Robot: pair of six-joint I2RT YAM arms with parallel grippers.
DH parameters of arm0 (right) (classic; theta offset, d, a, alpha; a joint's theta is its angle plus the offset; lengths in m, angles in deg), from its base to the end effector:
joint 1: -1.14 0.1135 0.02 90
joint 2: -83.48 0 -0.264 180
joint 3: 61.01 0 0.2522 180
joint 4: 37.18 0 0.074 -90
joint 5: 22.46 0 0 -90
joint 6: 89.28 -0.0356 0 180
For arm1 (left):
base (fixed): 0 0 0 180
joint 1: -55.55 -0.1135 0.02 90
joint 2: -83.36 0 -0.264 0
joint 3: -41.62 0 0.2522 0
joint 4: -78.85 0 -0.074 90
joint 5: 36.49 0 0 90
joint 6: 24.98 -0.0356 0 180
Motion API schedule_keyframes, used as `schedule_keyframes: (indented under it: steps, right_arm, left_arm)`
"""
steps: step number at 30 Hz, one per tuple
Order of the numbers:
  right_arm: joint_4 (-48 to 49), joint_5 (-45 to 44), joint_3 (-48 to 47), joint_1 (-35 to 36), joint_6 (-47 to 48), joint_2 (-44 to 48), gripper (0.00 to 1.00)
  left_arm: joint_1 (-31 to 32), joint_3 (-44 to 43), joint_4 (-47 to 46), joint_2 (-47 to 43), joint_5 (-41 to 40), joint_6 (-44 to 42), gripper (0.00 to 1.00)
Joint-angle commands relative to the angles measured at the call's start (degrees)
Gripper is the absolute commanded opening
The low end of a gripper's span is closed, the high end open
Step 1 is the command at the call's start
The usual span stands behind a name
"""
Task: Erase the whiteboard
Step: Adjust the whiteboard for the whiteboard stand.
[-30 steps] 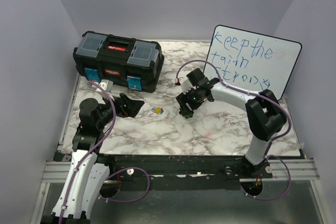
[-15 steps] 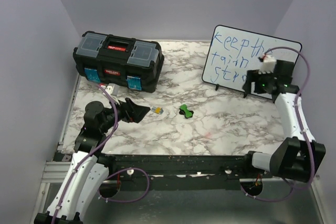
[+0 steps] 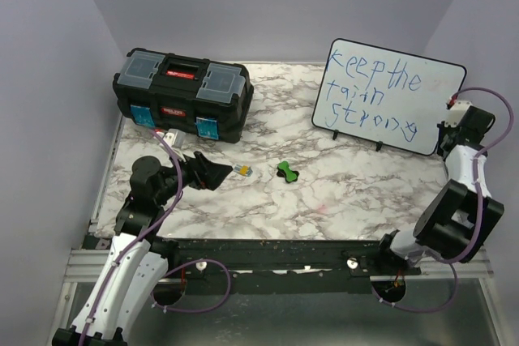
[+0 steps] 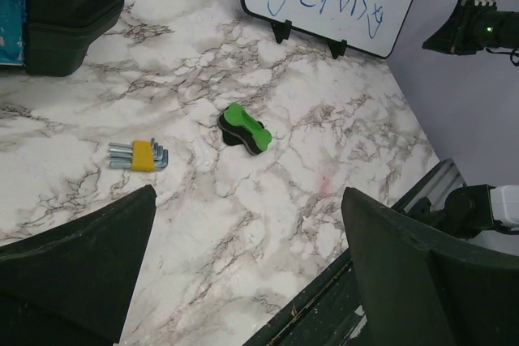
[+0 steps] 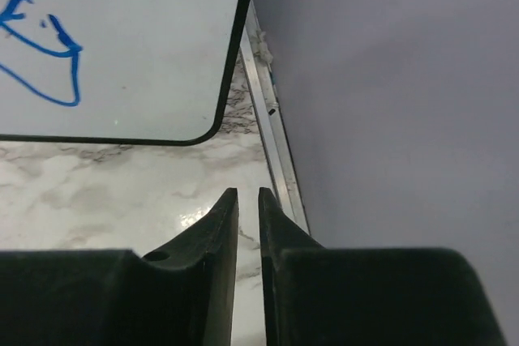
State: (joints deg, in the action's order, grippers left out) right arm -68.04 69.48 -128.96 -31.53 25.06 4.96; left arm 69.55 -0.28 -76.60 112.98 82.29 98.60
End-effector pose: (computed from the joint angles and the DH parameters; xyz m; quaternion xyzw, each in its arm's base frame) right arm 0.2511 -0.1596 0.2534 0.0592 0.9095 -0.1827 0.3687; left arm 0.1314 -0.0504 0.2753 0.0254 0.7697 -0.4222 0.4781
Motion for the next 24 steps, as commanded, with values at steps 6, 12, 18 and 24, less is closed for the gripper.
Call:
schedule_keyframes:
  steps: [6,12,18,24]
  right_arm:
    - [10.72,-4.22,-4.42,-2.14,8.5,-8.7,0.15]
    - [14.0,-3.34,-6.15,-2.23,11.8,-13.33,0.07]
    - [16.12,-0.4,-6.61,-2.26,12.41,-15.7,0.07]
    - [18.18,0.6,-7.5,-2.66,12.58,-18.12,0.06]
  left_arm:
    - [0.28,-0.24,0.21,-0.4,0.05,-0.99,0.95]
    - [0.24,0.26,-0.24,-0.68,-0.45,-0.08,0.95]
    - [0.24,0.19,0.18,-0.89,-0.63,0.08,0.95]
    - [0.24,0.44,0.37,-1.21,-0.65,0.34,0.95]
